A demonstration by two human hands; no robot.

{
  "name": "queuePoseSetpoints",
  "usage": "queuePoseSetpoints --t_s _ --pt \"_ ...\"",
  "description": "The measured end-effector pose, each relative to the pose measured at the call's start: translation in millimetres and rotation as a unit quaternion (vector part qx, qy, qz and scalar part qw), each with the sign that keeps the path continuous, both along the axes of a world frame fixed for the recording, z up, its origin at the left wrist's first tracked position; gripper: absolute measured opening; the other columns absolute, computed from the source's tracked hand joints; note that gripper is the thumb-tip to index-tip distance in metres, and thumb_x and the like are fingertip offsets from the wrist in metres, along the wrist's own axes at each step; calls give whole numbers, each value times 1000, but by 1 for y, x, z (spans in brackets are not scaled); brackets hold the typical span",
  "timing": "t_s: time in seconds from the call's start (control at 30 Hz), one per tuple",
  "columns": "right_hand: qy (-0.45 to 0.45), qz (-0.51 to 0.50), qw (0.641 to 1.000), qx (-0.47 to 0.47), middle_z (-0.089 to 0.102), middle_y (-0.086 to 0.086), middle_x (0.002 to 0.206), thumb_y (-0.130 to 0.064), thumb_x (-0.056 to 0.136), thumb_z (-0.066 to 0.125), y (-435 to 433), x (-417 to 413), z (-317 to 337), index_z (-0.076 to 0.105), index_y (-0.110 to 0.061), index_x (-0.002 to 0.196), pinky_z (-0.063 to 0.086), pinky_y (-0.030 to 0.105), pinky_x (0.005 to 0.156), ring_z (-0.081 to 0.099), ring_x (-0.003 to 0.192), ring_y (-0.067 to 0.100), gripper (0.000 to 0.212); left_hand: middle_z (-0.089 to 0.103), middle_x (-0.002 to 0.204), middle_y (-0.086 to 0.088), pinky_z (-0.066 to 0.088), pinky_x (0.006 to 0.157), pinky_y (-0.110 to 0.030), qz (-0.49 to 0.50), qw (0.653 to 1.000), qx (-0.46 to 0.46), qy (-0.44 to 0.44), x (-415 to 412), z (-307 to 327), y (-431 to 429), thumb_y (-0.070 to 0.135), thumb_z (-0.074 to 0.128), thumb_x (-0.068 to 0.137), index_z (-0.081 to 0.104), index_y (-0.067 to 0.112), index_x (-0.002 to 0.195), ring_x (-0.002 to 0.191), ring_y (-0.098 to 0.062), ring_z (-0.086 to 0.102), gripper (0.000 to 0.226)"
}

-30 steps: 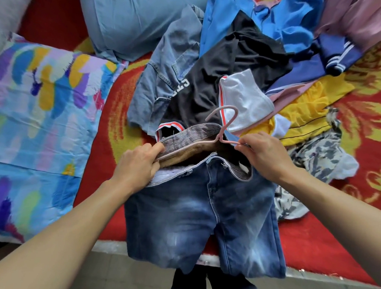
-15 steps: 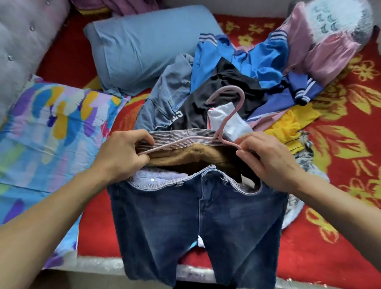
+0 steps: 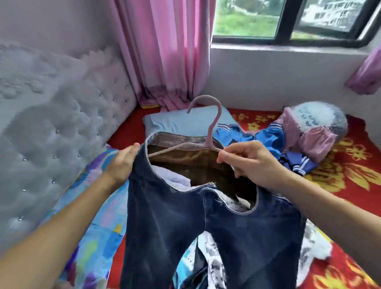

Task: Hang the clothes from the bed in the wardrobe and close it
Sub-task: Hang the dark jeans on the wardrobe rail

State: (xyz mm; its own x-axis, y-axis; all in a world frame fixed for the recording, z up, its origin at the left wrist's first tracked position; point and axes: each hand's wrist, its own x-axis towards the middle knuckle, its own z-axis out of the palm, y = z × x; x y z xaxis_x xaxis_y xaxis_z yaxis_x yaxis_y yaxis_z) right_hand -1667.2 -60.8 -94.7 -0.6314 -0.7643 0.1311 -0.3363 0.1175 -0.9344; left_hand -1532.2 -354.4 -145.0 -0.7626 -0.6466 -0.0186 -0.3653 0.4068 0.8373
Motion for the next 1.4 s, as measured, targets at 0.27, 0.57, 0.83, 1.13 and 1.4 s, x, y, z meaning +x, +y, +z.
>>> queuePoseSetpoints --t_s 0.27,0.57,0.83,1.13,1.4 --pt "-55 130 990 -5 42 -8 48 -15 96 58 23 67 59 69 4 94 23 15 38 32 43 7 22 56 60 -17 39 62 -41 171 960 -210 77 123 63 79 48 38 87 58 0 72 66 -36 53 55" --pt "-116 362 925 9 35 -4 51 -20 97 55 18 248 118 69 -5 89 24 16 34 29 41 9 22 65 120 -14 45 87 -33 388 897 -199 -66 375 114 157 21 50 97 60 12 123 108 -31 60 30" --pt "-167 484 858 41 33 -7 49 -20 97 54 15 424 175 60 -13 78 17 13 35 25 38 5 22 66 108 -9 44 75 -28 537 820 -133 -145 630 151 252 21 55 95 64 13 109 92 -23 59 19" --pt "-119 518 846 52 30 -4 52 -19 95 55 3 606 188 62 -11 77 14 16 39 20 41 9 21 68 100 -4 49 81 -30 581 773 -128 -219 830 154 309 25 60 90 65 20 98 97 -25 63 11" --pt "-134 494 856 79 30 -5 49 -16 96 51 -11 748 184 60 -7 85 15 16 36 20 41 8 16 63 89 1 49 86 -30 574 773 -138 -230 949 170 298 32 61 88 63 26 91 96 -24 61 7"
